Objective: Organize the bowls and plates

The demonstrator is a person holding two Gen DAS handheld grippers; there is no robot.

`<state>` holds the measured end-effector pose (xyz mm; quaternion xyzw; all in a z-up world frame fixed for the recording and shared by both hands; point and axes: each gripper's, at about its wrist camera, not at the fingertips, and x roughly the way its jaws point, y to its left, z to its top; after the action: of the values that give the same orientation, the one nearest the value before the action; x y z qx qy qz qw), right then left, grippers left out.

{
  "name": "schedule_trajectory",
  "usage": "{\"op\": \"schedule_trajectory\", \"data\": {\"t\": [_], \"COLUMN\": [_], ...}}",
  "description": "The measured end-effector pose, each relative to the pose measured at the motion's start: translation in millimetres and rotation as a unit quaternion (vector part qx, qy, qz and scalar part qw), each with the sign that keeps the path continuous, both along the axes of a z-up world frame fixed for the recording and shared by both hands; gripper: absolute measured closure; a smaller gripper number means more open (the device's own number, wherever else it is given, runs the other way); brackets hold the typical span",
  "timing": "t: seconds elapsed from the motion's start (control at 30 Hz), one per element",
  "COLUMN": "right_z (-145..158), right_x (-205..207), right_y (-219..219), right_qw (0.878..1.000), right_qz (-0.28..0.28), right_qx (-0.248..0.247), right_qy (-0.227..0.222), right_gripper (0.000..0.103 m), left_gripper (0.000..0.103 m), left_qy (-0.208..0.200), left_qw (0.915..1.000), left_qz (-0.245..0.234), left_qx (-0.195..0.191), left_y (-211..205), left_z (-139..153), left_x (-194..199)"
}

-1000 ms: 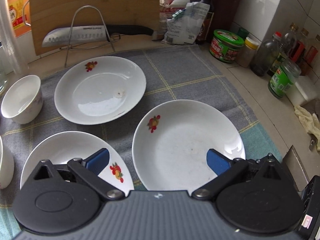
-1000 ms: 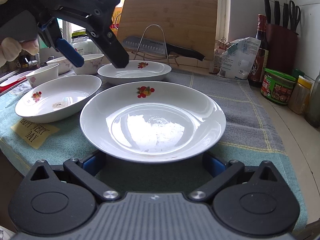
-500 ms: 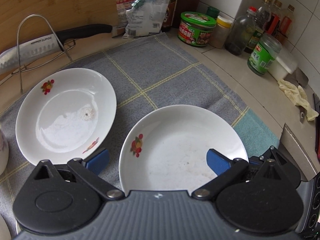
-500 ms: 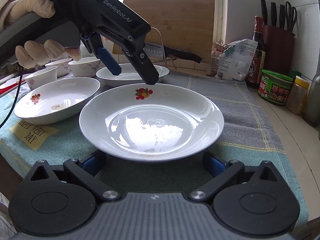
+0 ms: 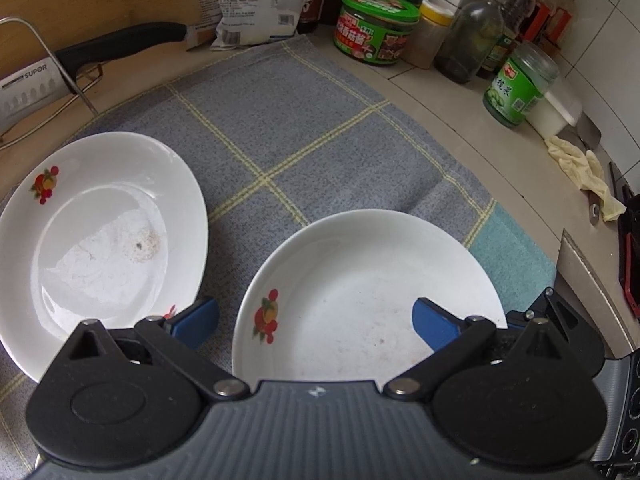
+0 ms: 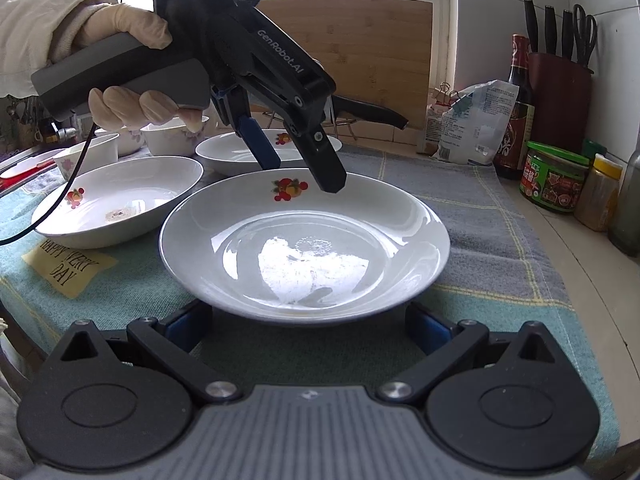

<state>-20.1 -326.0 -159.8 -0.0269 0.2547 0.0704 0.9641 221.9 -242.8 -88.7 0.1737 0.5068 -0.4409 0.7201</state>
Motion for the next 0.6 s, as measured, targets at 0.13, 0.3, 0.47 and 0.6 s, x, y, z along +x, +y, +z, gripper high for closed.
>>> {"op": "schedule_trajectory", "data": {"t": [0.13,0.3,0.47,0.6], "right_z": [-2,-3,-1,0], "right_x": [-2,-4,-3,-3], "right_y": [0,-1,-1,1], "right_qw": [1.0,1.0,1.0,1.0], "right_qz": [0.001,0.005,0.008,0.013], "right_qx": [0.002,0.002,-0.002,-0.012], "right_qy": [-0.011,-0.015,-0.012,-0.014], "right_gripper": [0.0,0.0,0.0,0.0], "left_gripper": [0.005,0.013,0.017,0.02], "left_qy": [0.013,0.032,0.037,0.042], "left_qw": [0.9998,0.999,0.9986,0.9982], "left_qz": [-0.016,-0.029,-0.033,-0.037], "left_qx": [0.006,0.014,0.019,0.023], "left_y": [-6,-11,-15,-18], "left_z": [-4,-9,-11,-13], "left_x": [3,8,11,14]}}
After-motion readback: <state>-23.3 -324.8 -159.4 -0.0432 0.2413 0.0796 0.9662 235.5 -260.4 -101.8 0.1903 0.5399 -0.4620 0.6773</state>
